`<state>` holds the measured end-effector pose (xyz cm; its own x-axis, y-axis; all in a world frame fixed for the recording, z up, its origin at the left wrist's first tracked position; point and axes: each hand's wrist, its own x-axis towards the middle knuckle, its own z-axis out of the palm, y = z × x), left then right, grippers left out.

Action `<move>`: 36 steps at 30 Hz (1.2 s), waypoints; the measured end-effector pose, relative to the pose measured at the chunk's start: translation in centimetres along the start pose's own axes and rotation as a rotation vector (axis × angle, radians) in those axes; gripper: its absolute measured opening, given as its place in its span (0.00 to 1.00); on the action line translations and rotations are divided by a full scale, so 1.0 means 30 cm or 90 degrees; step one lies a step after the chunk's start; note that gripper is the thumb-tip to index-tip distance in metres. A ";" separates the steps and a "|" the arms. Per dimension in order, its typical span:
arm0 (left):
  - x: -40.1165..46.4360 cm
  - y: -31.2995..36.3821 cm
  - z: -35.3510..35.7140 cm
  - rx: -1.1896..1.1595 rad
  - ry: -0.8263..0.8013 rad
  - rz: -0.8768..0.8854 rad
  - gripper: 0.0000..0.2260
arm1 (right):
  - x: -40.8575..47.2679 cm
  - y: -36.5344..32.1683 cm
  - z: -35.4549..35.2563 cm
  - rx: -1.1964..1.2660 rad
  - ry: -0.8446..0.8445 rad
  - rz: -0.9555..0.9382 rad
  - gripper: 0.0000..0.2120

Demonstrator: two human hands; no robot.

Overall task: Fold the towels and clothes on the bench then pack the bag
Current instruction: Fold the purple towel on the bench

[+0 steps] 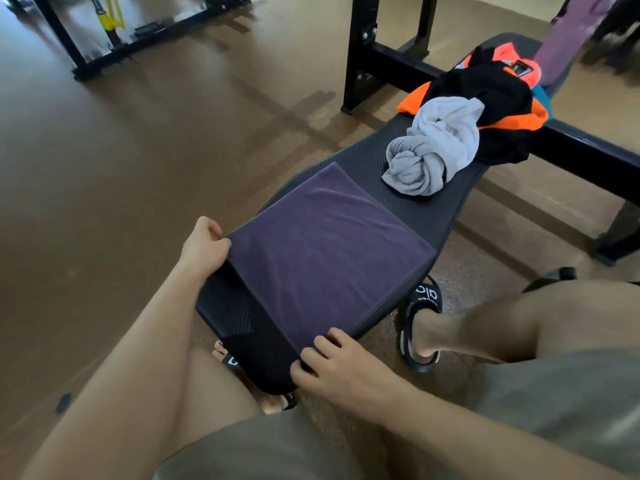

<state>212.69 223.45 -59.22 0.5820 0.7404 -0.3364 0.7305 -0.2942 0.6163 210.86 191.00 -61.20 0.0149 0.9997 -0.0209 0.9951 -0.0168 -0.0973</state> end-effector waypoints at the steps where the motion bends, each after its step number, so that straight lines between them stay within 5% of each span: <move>1: -0.002 -0.001 -0.004 -0.017 -0.007 0.007 0.09 | -0.001 0.006 0.000 -0.014 -0.006 -0.022 0.18; 8: -0.057 0.032 -0.024 -0.110 0.012 0.039 0.11 | 0.023 0.020 -0.070 -0.054 -0.045 -0.047 0.04; 13: -0.081 0.117 -0.041 -0.366 -0.006 -0.013 0.19 | -0.024 0.051 -0.102 0.114 0.032 0.082 0.09; 22: 0.022 0.386 0.025 0.069 -0.054 0.303 0.09 | -0.202 0.370 -0.201 0.443 0.231 0.582 0.10; 26: 0.109 0.514 0.130 0.194 -0.068 0.358 0.09 | -0.220 0.562 -0.201 0.612 0.132 0.714 0.09; 29: 0.156 0.576 0.208 0.216 -0.095 0.338 0.09 | -0.210 0.680 -0.193 0.601 0.013 0.742 0.07; 36: 0.226 0.595 0.332 0.191 -0.117 0.297 0.06 | -0.212 0.787 -0.173 0.563 -0.047 0.759 0.05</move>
<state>233.22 217.19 -57.59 0.8993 0.3821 -0.2128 0.4358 -0.7419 0.5096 234.76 184.36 -58.21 0.7276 0.3859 -0.5672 0.0198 -0.8383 -0.5449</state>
